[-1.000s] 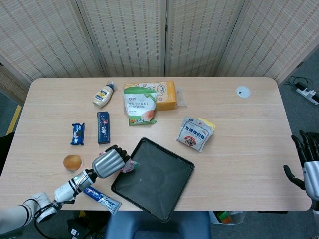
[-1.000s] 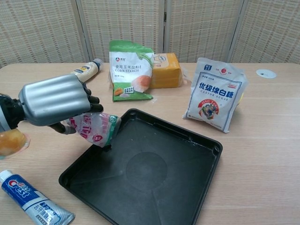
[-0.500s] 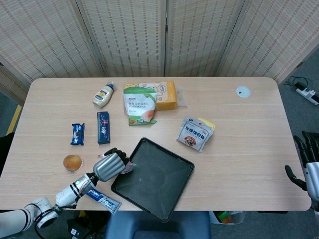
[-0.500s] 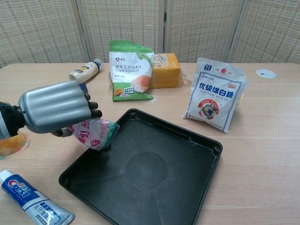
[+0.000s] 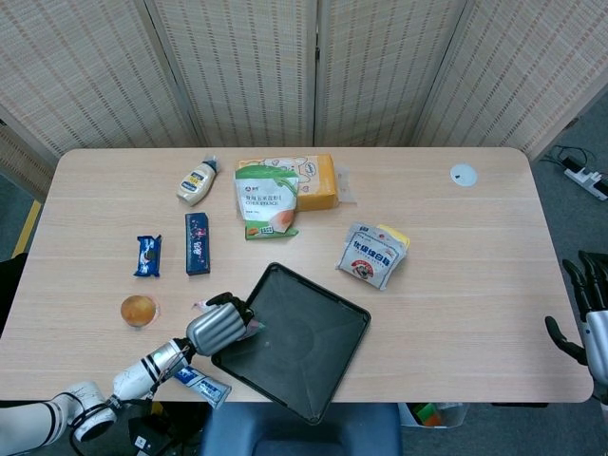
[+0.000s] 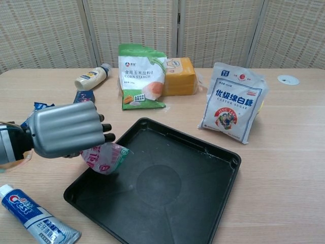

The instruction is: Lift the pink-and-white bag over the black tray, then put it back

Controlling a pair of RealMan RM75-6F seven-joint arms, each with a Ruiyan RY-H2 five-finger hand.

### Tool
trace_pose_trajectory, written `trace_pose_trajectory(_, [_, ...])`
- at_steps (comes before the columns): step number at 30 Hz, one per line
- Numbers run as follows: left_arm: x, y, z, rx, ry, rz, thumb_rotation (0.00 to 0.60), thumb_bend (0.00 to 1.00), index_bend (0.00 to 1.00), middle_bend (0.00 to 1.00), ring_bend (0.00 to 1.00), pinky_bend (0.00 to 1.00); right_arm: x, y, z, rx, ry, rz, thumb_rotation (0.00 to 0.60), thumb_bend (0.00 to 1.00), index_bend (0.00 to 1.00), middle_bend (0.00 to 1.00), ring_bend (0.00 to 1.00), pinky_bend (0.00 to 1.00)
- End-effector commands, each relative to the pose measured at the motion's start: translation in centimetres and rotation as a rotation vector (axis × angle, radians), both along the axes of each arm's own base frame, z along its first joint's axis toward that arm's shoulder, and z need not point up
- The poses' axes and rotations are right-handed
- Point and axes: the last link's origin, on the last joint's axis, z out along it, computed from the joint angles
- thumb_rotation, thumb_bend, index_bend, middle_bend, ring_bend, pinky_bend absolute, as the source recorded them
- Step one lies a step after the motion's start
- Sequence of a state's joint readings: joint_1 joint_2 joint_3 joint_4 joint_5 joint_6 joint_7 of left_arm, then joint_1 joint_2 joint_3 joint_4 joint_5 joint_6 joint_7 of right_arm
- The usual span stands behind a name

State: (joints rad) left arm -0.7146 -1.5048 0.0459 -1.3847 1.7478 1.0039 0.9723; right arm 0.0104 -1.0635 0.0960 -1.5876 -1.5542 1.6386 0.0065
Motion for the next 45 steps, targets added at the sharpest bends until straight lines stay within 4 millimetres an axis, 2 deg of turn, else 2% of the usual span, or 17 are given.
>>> trace_pose_trajectory(1, [0.3, 0.0, 0.2, 0.007, -0.011, 0.004, 0.600, 0.58, 0.43, 0.76, 0.69, 0.75, 0.0, 0.0, 0.0, -0.001, 0.000, -0.001, 0.600, 0.35, 0.03, 0.04, 0.03, 0.02])
trace_pose_trajectory(11, [1.5, 0.1, 1.6, 0.051, -0.054, -0.008, 0.600, 0.58, 0.43, 0.76, 0.69, 0.76, -0.2, 0.1, 0.1, -0.005, -0.003, -0.001, 0.600, 0.35, 0.03, 0.04, 0.03, 0.02])
trace_pose_trajectory(18, [1.9, -0.1, 1.2, -0.026, -0.158, 0.062, 0.600, 0.58, 0.43, 0.76, 0.69, 0.76, -0.3, 0.2, 0.1, -0.006, -0.005, -0.005, 0.600, 0.35, 0.03, 0.04, 0.03, 0.02])
trace_pose_trajectory(36, [-0.1, 1.5, 2.6, -0.236, -0.703, 0.325, 0.600, 0.58, 0.43, 0.76, 0.69, 0.76, -0.3, 0.3, 0.2, -0.011, -0.006, -0.009, 0.600, 0.35, 0.03, 0.04, 0.03, 0.02])
trace_pose_trajectory(45, [-2.3, 3.2, 3.9, -0.294, -0.988, 0.461, 0.600, 0.58, 0.42, 0.76, 0.69, 0.75, -0.2, 0.2, 0.0, -0.008, -0.008, -0.007, 0.600, 0.35, 0.03, 0.04, 0.03, 0.02])
